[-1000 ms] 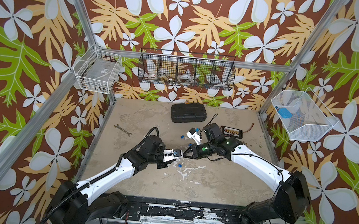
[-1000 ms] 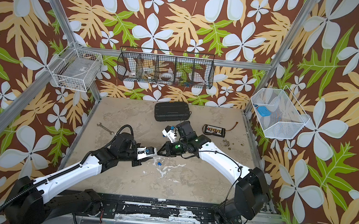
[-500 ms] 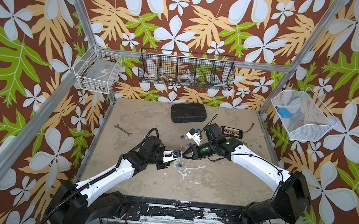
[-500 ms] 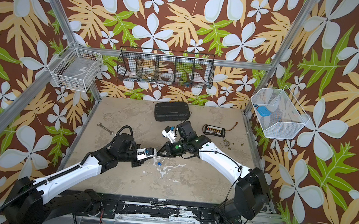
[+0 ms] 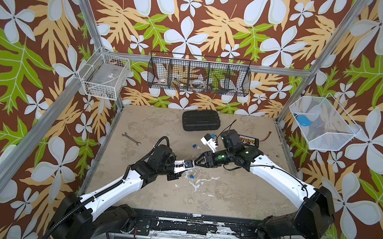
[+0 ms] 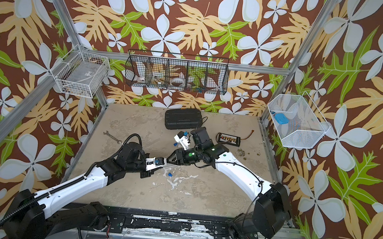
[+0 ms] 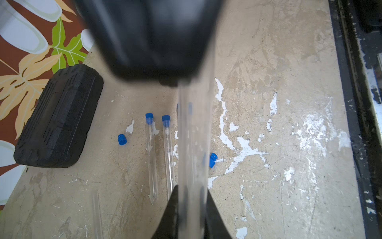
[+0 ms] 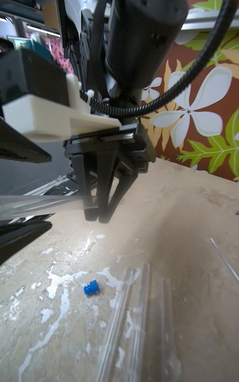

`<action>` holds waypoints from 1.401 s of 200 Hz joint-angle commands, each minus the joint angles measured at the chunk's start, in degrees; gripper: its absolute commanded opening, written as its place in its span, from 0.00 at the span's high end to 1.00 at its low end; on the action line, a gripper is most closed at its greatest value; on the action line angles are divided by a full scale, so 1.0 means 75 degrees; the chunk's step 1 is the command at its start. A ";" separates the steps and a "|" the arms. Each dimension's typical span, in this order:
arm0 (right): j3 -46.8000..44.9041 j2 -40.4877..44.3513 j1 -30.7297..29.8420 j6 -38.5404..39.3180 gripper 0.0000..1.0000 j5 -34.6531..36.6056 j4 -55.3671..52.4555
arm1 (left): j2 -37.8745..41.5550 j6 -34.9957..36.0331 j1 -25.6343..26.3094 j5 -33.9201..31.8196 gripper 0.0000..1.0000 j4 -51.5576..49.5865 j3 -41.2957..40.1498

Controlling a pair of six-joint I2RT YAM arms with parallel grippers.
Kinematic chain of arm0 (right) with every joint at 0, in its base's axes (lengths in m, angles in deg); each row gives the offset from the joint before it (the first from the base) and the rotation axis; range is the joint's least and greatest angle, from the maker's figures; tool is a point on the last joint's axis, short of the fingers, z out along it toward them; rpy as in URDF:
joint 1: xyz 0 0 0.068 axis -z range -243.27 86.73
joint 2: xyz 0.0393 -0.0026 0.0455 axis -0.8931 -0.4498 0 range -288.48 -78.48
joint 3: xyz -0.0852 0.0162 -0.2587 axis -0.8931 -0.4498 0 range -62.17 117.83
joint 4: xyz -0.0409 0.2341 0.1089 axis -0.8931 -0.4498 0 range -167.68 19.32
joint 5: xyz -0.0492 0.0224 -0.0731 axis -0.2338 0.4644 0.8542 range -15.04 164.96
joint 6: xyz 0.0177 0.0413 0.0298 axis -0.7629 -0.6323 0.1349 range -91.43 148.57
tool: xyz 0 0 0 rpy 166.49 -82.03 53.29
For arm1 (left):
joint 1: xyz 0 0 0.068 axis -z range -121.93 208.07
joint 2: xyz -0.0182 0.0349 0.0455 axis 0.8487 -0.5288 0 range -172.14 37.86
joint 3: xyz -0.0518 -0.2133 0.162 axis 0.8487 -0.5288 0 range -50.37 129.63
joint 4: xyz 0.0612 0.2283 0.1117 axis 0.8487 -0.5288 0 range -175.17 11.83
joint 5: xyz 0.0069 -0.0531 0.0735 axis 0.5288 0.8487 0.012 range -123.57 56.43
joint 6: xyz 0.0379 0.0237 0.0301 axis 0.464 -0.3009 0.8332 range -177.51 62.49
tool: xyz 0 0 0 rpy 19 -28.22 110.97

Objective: Insert stoppers into test tubes
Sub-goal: Pick up the test tube at the center of the board, then pick up the stopper from the center of the board.

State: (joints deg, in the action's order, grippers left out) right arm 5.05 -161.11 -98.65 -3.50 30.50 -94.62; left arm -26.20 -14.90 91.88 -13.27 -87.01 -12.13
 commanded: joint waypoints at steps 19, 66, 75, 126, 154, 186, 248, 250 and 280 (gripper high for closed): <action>-0.0342 0.1032 0.0250 0.1500 0.53 0.2252 0.0065 | 0.0111 -0.1177 -0.0125 -0.0943 1.00 0.0650 -0.0324; -0.2049 0.1687 -0.0437 0.4323 0.58 0.4282 0.0854 | 0.0208 -0.3067 -0.1247 -0.1434 1.00 0.1151 -0.0481; -0.2129 0.1454 -0.0894 0.4952 0.58 0.4550 0.0875 | 0.0216 -0.3315 -0.1395 -0.1509 1.00 0.1184 -0.0467; -0.1502 -0.0721 -0.1812 0.5246 0.58 0.4777 0.1136 | 0.0677 -0.4306 -0.1574 -0.3007 1.00 0.1725 -0.0646; -0.0994 -0.1765 -0.1898 0.5202 0.58 0.4760 0.1277 | 0.1058 -0.4189 -0.1746 -0.3731 1.00 0.1854 -0.0866; -0.0469 -0.2568 -0.1970 0.5281 0.57 0.4826 0.1016 | 0.1273 -0.3900 -0.1799 -0.3999 1.00 0.1747 -0.0856; -0.0130 -0.3170 -0.2150 0.5320 0.59 0.5001 0.0767 | 0.1287 -0.3935 -0.1799 -0.3851 1.00 0.1875 -0.0903; -0.0116 -0.3188 -0.2150 0.5314 0.59 0.5023 0.0767 | 0.1289 -0.3929 -0.1800 -0.3848 1.00 0.1874 -0.0903; -0.0007 -0.3331 -0.2174 0.5273 0.61 0.5321 0.0642 | 0.1290 -0.3907 -0.1800 -0.3820 1.00 0.1894 -0.0921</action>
State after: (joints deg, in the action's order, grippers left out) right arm 4.33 -185.50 -114.80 36.30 67.87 -88.24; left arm -16.56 -44.10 78.43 -41.71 -74.64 -18.86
